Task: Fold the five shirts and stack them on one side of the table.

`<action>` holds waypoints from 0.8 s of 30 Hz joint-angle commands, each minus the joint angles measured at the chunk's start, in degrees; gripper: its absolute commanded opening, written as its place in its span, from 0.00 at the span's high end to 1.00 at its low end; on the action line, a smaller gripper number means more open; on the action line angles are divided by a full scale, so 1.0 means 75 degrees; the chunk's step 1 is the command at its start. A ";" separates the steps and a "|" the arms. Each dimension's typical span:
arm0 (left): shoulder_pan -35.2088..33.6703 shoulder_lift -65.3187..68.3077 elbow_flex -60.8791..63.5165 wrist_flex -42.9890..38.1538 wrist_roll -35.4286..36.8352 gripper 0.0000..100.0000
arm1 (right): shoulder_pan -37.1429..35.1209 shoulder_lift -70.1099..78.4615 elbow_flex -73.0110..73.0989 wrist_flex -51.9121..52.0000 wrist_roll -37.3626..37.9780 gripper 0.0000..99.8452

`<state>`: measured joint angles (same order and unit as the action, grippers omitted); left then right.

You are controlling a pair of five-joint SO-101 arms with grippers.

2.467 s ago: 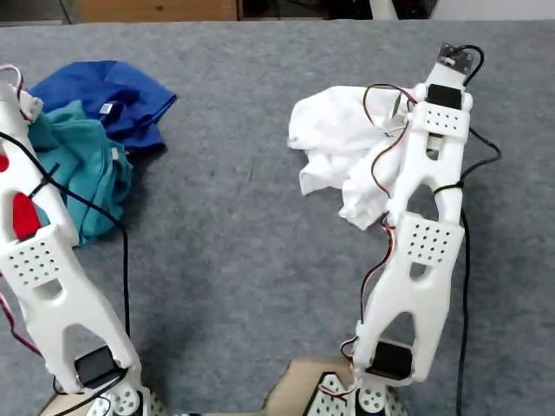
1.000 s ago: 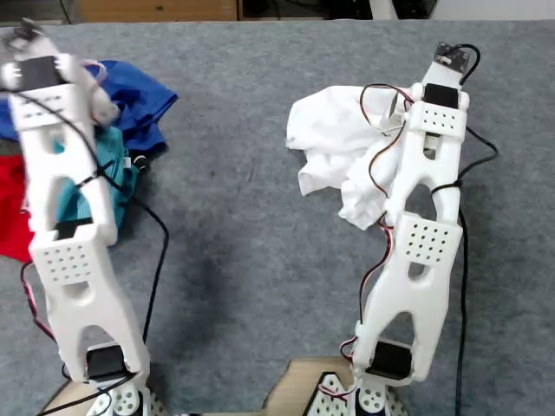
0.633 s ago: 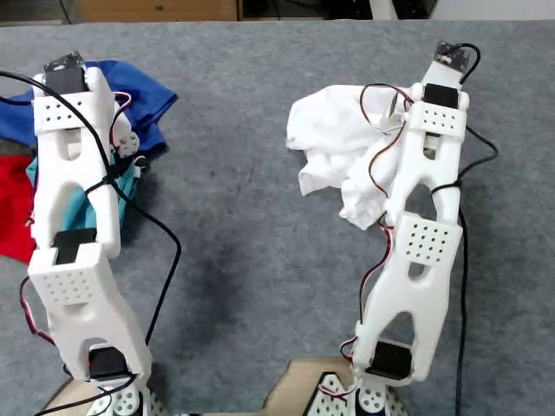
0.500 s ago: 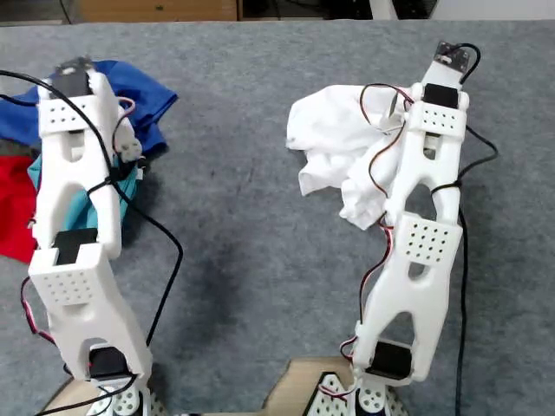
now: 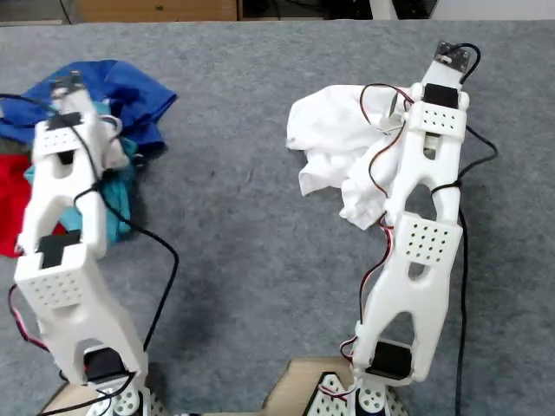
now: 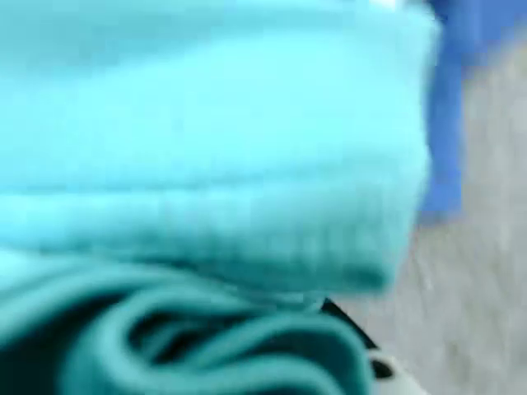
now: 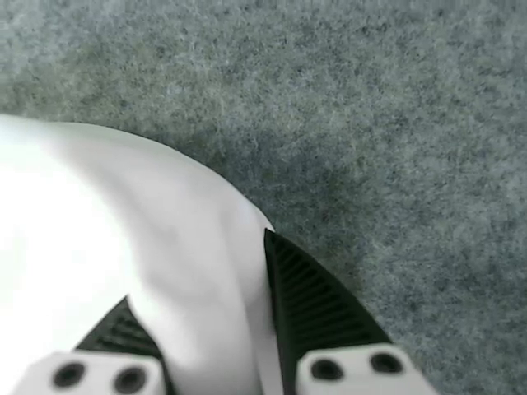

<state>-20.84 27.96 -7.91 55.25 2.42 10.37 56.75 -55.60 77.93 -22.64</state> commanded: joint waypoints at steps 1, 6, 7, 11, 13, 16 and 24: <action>-0.0985 0.0135 -0.0410 -0.0750 0.0516 0.98 | -0.0111 -0.0053 -0.0334 -0.0094 -0.0023 0.94; -0.1735 0.0510 -0.1102 -0.0727 0.1242 0.98 | -0.0111 -0.0053 -0.0334 -0.0094 -0.0023 0.94; -0.1829 0.0557 -0.1219 -0.0715 0.1360 0.98 | -0.0111 -0.0053 -0.0334 -0.0094 -0.0023 0.94; -0.1946 0.0428 -0.1805 -0.0340 0.1688 0.98 | -0.0111 -0.0053 -0.0334 -0.0094 -0.0023 0.94; -0.1934 0.0311 -0.2450 0.0199 0.1688 0.98 | -0.0111 -0.0053 -0.0334 -0.0094 -0.0023 0.94; -0.1946 0.0275 -0.3434 0.0809 0.1688 0.98 | -0.0111 -0.0053 -0.0334 -0.0094 -0.0023 0.94; -0.1160 0.0193 -0.5146 0.3247 0.1688 0.98 | -0.0111 -0.0053 -0.0322 -0.0070 -0.0023 0.94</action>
<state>-33.41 32.53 -39.74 71.87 14.64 10.29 56.75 -55.60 77.93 -22.64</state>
